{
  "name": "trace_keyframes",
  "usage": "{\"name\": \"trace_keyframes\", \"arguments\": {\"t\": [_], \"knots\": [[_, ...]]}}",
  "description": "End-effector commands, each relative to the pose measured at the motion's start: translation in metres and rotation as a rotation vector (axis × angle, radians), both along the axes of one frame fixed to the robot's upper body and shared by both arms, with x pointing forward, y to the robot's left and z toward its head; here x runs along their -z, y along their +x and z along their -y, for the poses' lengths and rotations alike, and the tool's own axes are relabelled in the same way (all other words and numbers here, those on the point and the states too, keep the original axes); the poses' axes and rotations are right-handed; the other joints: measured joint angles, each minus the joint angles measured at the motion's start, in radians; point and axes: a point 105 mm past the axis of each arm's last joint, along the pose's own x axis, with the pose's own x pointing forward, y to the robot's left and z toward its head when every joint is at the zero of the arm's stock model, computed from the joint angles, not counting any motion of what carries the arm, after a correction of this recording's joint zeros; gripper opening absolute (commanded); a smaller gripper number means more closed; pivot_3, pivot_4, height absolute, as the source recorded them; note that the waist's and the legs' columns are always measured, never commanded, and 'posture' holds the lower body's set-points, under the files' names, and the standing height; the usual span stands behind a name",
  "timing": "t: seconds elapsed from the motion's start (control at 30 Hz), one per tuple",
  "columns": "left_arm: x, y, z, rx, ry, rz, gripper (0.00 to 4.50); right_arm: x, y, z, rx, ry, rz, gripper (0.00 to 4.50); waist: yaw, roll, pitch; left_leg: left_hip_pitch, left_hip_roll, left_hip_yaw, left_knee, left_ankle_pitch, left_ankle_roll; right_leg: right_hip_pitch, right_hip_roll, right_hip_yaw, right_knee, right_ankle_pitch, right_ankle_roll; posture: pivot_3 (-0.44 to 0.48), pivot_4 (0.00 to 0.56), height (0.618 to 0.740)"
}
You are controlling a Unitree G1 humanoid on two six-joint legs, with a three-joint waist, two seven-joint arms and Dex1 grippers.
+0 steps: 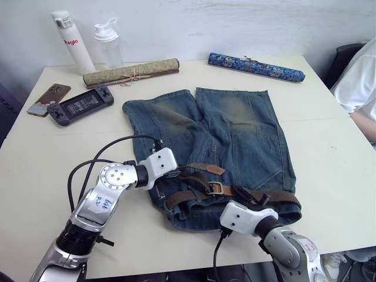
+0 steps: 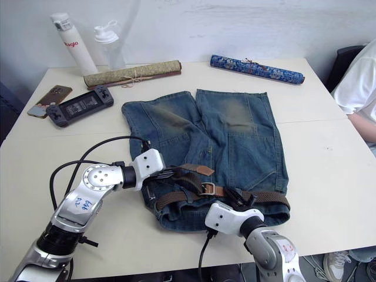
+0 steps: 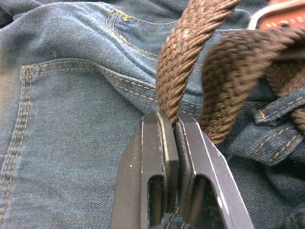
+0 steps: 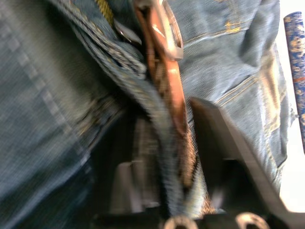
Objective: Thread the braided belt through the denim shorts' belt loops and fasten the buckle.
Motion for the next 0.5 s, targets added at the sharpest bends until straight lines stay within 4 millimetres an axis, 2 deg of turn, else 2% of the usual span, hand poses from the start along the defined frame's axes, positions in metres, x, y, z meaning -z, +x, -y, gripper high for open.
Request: {"name": "trace_keyframes", "arguments": {"t": [0.03,0.23,0.33,0.5], "knots": [[-0.007,0.003,-0.004,-0.025,0.035,0.044,0.00,-0.015,0.006,-0.001,0.018,0.000,0.071,0.02,0.000,0.000,0.000,0.000,0.000,0.000,0.000,0.000,0.000,0.000,0.000,0.000,0.000,0.000,0.000,0.000,0.150,0.737],[-0.009,0.013,-0.015,-0.103,0.056,0.043,0.00,-0.040,0.016,0.000,0.009,-0.099,0.215,0.02,0.000,0.000,0.000,0.000,0.000,0.000,0.000,0.000,0.000,0.000,0.001,0.000,0.001,0.000,0.000,0.000,0.150,0.737],[-0.010,0.018,-0.021,-0.139,0.066,0.040,0.00,-0.037,0.015,-0.005,-0.052,-0.182,0.233,0.02,0.001,0.000,0.000,0.000,-0.001,0.000,0.001,0.000,0.000,-0.001,0.002,0.000,0.001,0.000,0.000,0.000,0.150,0.737],[-0.007,0.022,-0.030,-0.174,0.099,0.032,0.00,-0.032,0.019,-0.011,-0.078,-0.209,0.225,0.02,-0.001,0.000,0.000,0.000,0.000,0.000,0.001,0.000,0.000,-0.001,0.005,0.001,0.002,0.000,0.000,0.000,0.150,0.737]]}}
